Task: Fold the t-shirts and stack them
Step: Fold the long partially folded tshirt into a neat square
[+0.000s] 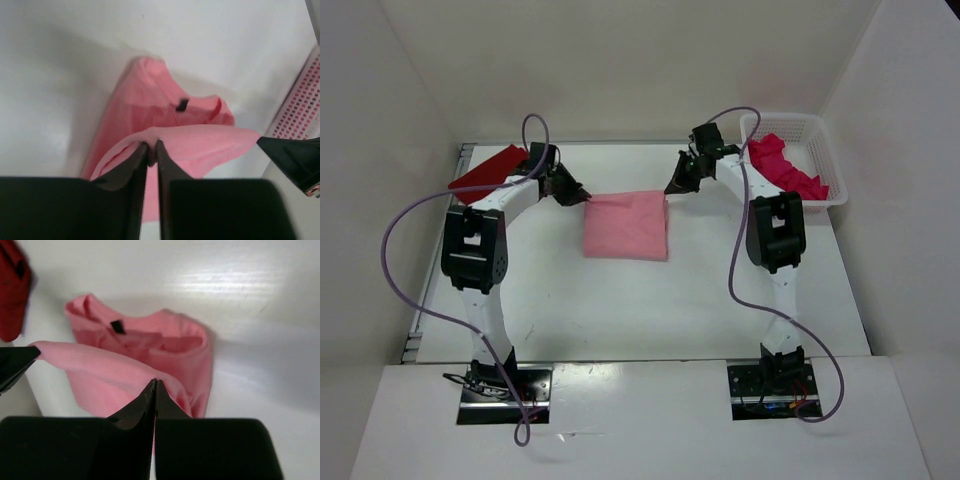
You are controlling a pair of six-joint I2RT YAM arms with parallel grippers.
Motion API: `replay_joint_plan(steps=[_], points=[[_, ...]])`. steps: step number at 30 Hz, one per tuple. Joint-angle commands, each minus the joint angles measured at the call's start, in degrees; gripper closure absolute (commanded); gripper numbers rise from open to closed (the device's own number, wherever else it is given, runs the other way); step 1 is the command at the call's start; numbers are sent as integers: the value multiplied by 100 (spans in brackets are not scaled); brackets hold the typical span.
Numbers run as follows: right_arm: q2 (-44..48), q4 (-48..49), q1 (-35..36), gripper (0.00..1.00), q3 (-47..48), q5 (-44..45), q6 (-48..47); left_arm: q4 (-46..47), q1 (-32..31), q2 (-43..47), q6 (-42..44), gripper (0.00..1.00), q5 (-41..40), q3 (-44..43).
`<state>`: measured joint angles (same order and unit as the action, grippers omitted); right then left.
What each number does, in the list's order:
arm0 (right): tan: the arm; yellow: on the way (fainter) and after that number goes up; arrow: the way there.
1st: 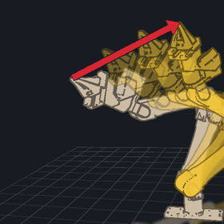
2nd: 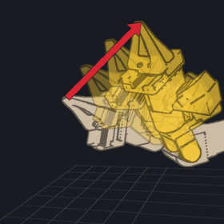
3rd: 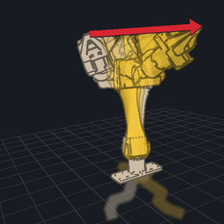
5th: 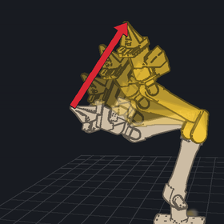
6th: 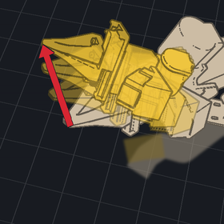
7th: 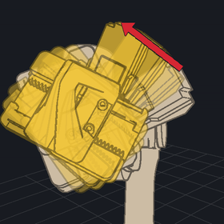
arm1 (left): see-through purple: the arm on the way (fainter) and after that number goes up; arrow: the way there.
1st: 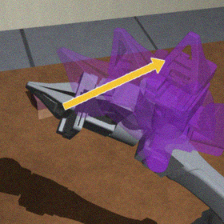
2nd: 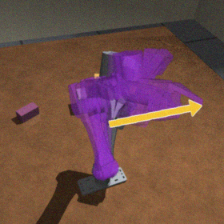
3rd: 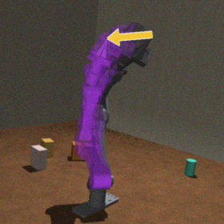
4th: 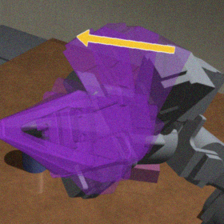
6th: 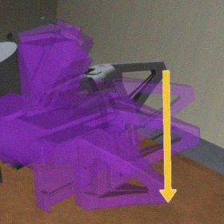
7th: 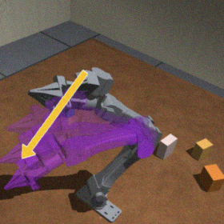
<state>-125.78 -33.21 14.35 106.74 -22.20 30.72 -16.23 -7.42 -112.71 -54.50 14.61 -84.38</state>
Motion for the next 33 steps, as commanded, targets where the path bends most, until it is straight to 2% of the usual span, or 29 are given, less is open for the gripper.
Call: replay_joint_plan(steps=[1, 2, 3, 5, 6, 8, 9, 11, 14, 15, 17, 18, 21, 26, 29, 30, 33], points=[[-647, -315, -90, 100, 882, 181, -172, 497, 74, -531, -183, 77, -64, -596], [-746, -431, -90, 98, 1293, 181, -172, 498, 74, -585, -184, 70, -64, -658], [-747, -510, -90, 95, 1427, 241, -172, 559, 144, -586, -262, 60, 41, -728], [-686, -511, -90, 85, 1490, 320, -172, 822, 144, -429, -263, 53, 121, -729], [-616, -511, -90, 75, 1490, 321, -172, 884, 144, -193, -263, 51, -18, -729], [-317, -459, -90, 65, 1333, 321, -172, 937, 144, 72, -211, 50, -81, -554], [-159, -397, -90, 62, 1167, 391, -172, 1050, 144, 369, -210, 50, -81, -423], [418, -100, 67, 61, 465, 461, -172, 1104, -64, 617, 0, 56, -81, 137], [1035, 261, 348, 82, -581, 261, -172, 1183, -434, 908, 62, 59, 155, 780], [1125, 332, 419, 91, -801, -54, -102, 1349, -505, 978, 62, 59, 217, 1279], [1195, 490, 639, 98, -1382, -467, -23, 1472, -568, 979, 1, 59, 270, 1651], [1196, 639, 639, 99, -1775, -1114, 108, 1473, -568, 979, 1, 59, 270, 1983], [1336, 1246, 789, 99, -2392, -1393, 408, 1745, -568, 1093, 1, 59, 270, 2495], [959, 1405, 789, 100, -2535, -796, 514, 1887, -568, 1146, -113, 53, 262, 3286], [818, 1405, 789, 100, -2745, -550, 452, 1826, -620, 1250, -113, 46, 332, 3480], [818, 1405, 789, 100, -2859, -497, 452, 1825, -620, 1321, -174, 41, 332, 3629], [949, 1256, 789, 100, -2913, -330, 339, 1553, -620, 1768, -175, 32, 332, 3753]])
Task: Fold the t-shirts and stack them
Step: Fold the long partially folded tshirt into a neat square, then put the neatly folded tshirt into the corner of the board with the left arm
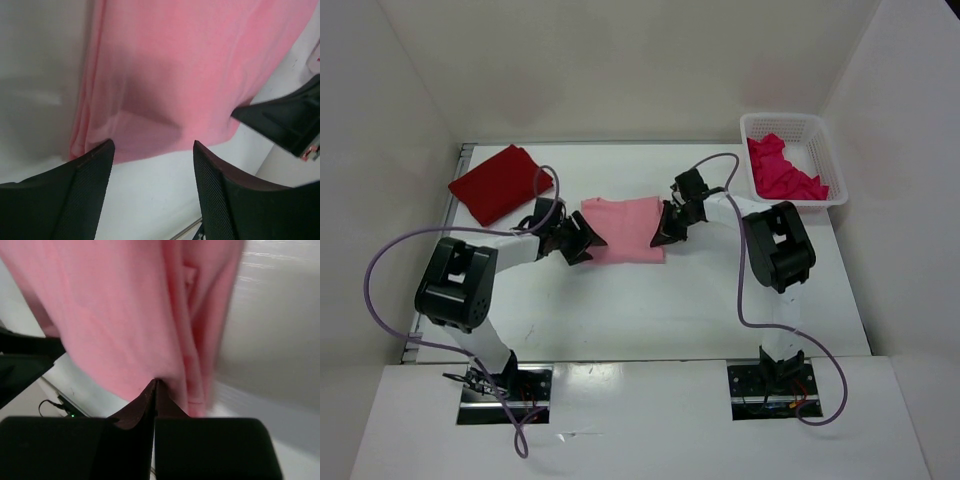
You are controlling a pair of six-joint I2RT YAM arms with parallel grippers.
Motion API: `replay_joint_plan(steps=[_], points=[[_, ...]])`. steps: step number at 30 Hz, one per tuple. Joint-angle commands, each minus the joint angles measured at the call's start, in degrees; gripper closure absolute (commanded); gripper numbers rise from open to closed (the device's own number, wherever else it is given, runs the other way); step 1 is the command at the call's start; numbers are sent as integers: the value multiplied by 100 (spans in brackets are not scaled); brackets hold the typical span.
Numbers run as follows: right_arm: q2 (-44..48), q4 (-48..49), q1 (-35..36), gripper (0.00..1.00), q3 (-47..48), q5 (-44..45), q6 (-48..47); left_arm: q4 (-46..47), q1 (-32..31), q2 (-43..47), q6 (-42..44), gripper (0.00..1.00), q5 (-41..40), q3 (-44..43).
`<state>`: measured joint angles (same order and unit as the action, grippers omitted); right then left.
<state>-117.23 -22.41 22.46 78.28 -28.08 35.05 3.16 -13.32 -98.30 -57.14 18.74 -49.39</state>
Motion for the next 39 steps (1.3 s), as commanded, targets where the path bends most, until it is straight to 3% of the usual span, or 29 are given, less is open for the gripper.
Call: replay_joint_plan(steps=[1, 4, 5, 7, 9, 11, 16, 23, 27, 28, 31, 32, 35, 39], points=[[95, 98, -22, 100, -67, 259, -95, -473, -30, 660, 142, 27, -81, 254], [287, -201, -22, 92, 196, 320, -253, -762, -30, 1250, 334, 24, -572, 106], [358, -272, -22, 82, 309, 320, -314, -834, 74, 1304, 405, 22, -782, 35], [674, -395, -22, 71, 363, 320, -367, -905, 347, 1305, 520, 21, -889, -88], [1042, -395, -22, 59, 363, 320, -367, -905, 497, 1025, 730, 20, -951, -298], [1272, -395, -22, 53, 189, 259, -367, -844, 550, 605, 862, 20, -1013, -500], [1991, -457, -84, 52, -242, 259, -420, -607, 550, -346, 1389, 24, -767, -818], [2652, -351, -242, 52, -560, 65, -244, 174, 497, -1391, 1443, 28, -126, -1125], [2784, -264, -295, 52, -813, 65, -86, 229, 199, -2069, 1250, 47, 428, -1879], [2837, -211, -364, 53, -875, 65, -86, 290, 146, -2122, 1250, 62, 428, -1977], [2908, -211, -496, 53, -937, 4, -24, 291, 93, -2123, 952, 81, 507, -2450], [2968, -272, -558, 53, -937, 4, -24, 195, 93, -2123, 951, 92, 508, -2636], [3039, -343, -698, 53, -990, 4, -77, -156, 93, -1904, 898, 100, 421, -3520], [3399, -263, -865, 53, -1394, 57, -7, -509, 434, -1772, 916, 100, 481, -4568]])
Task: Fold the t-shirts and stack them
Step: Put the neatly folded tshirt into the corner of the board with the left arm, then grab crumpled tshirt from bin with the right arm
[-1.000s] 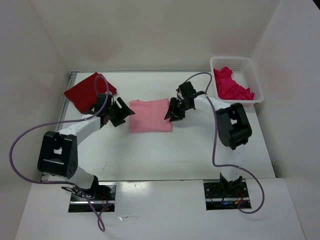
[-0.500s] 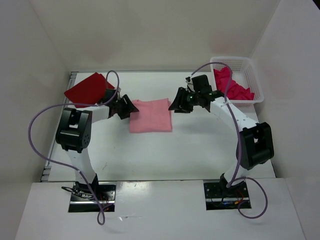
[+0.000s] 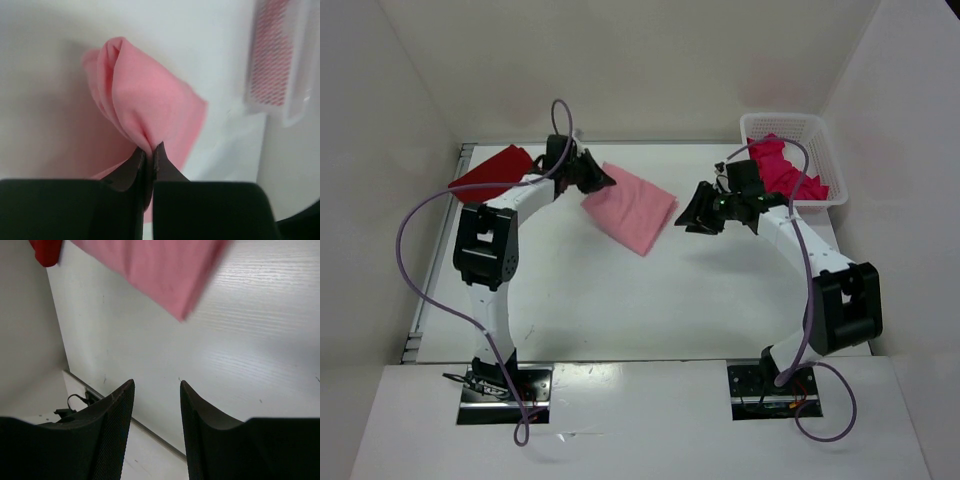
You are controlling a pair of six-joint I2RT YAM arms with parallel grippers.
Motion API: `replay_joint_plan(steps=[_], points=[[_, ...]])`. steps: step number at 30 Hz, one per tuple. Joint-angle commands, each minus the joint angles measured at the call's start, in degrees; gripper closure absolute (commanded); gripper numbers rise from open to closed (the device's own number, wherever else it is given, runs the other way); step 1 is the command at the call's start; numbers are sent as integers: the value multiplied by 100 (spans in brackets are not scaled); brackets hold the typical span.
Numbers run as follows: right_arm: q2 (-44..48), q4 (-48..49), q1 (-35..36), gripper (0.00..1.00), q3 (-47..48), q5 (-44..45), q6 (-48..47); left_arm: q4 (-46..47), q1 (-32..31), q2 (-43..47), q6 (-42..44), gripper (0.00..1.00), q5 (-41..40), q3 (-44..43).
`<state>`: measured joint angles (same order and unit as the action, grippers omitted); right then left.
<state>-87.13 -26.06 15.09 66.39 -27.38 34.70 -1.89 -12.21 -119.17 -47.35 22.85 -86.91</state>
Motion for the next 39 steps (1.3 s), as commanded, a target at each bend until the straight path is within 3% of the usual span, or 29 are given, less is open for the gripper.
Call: replay_joint_plan(steps=[1, 6, 8, 10, 12, 13, 15, 19, 21, 25, 30, 32, 33, 34, 37, 38, 39], points=[[442, 102, -190, 53, -258, -74, 28, -56, 437, 412, -64, 100, 123, -966], [372, 40, -191, 53, -311, -128, -86, -206, 1342, 728, -64, 100, 237, -1425], [311, 40, -191, 53, -311, -180, -139, -146, 1922, 1035, -124, 100, 237, -1233], [241, 40, -191, 53, -311, -329, -139, 92, 2526, 1421, -177, 91, 54, -513], [118, 40, -191, 53, -311, -452, -191, 285, 2915, 1694, -292, 68, -314, 110], [118, 40, -191, 53, -311, -453, -191, 651, 3100, 1966, -379, 31, -429, 905], [56, -30, -191, 53, -311, -348, -244, 760, 3522, 2152, -573, 0, -519, 1491], [3, -144, -191, 53, -205, -102, -306, 593, 3603, 2721, -521, 0, -414, 2326], [-67, -197, -191, 58, -4, 39, -306, 532, 3603, 3196, -582, 0, -413, 2828], [-242, -250, -191, 82, 462, 670, -174, 93, 3498, 3795, -398, 0, -194, 3224], [-864, -653, -637, 92, 1522, 1497, -279, -636, 2814, 4506, 313, 0, 97, 3505], [-1050, -654, -910, 95, 1806, 1856, -332, -715, 2471, 4683, 367, 6, 97, 3663], [-1121, -567, -1225, 95, 2060, 1937, -332, -777, 2086, 4823, 367, 20, 166, 3838], [-1296, -514, -1385, 95, 2201, 2025, -332, -778, 1873, 4886, 367, 27, 167, 3927], [-1874, -513, -1885, 92, 2913, 2674, -394, -778, 1119, 5088, 228, 37, 220, 4287], [-2043, -514, -1957, 88, 3097, 3163, -455, -717, 959, 5167, 174, 37, 220, 4375], [-2201, -566, -2027, 74, 3447, 3325, -560, -716, 809, 5167, 174, 37, 220, 4454]])
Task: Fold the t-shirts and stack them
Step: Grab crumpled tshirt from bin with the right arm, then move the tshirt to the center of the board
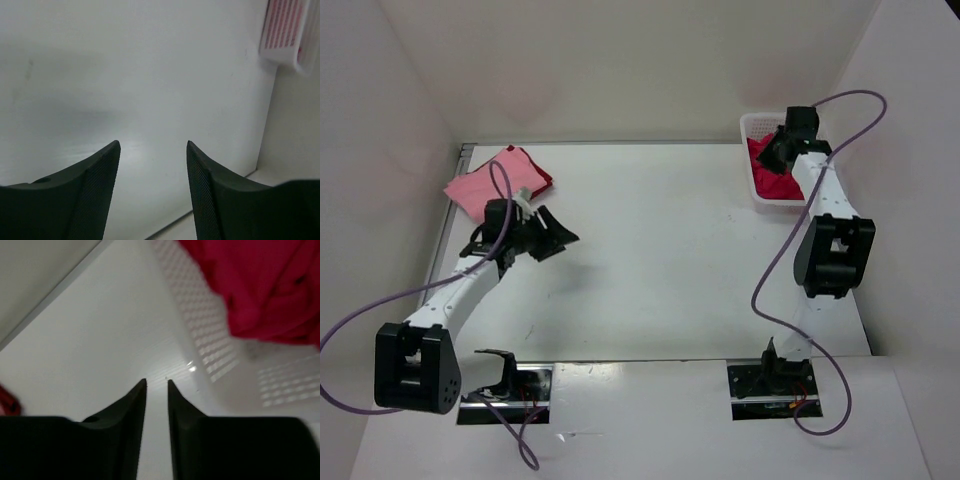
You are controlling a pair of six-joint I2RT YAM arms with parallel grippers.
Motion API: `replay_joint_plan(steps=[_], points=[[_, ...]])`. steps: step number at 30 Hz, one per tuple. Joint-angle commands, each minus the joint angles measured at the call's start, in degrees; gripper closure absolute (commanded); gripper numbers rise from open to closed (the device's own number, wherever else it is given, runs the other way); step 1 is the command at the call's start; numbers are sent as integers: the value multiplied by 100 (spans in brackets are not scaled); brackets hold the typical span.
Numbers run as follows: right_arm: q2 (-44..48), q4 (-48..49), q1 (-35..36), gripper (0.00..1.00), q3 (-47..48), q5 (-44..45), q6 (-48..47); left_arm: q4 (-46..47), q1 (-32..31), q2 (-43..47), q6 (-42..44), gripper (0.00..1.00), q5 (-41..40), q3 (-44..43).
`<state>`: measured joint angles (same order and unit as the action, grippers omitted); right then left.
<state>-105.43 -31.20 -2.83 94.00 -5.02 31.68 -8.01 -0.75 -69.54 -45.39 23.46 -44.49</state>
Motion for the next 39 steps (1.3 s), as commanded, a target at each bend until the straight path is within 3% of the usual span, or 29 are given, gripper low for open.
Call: replay_joint_plan(steps=[1, 3, 7, 15, 16, 18, 19, 21, 30, 36, 37, 39], points=[[-695, -131, -288, 67, 864, 1256, -311, -104, -564, 256, -84, 37, 159, 265], [-1031, -237, -428, 49, 1373, 1712, -364, -104, -724, 257, -84, 37, 159, 336], [-2101, -754, -429, 33, 2288, 2153, -487, -51, -839, 179, 47, 33, 159, 388], [-3317, -1335, -534, 30, 3590, 2532, -654, -52, -891, -226, 162, 32, 264, 195], [-3413, -1388, -534, 37, 3695, 2532, -602, -51, -891, -227, 162, 32, 264, 195], [-3537, -1389, -534, 59, 3846, 2426, -602, -51, -891, -227, 109, 32, 264, 142], [-3537, -1389, -534, 85, 3915, 2374, -541, -51, -891, -279, 109, 32, 264, 142], [-3215, -1127, -534, 99, 3794, 2374, -461, -51, -891, -280, 109, 32, 264, 72], [-841, -458, -288, 99, 3160, 2409, -557, 10, -891, -683, 47, 31, 264, -533], [1178, 525, 334, 99, 2545, 909, -295, 230, -891, -1176, -75, 29, 230, -1211], [1348, 640, 388, 99, 2545, 71, -42, 299, -891, -1237, -128, 28, 229, -1263], [1603, 930, 581, 99, 2640, -699, 267, 379, -787, -1238, -259, 28, 167, -1325]])
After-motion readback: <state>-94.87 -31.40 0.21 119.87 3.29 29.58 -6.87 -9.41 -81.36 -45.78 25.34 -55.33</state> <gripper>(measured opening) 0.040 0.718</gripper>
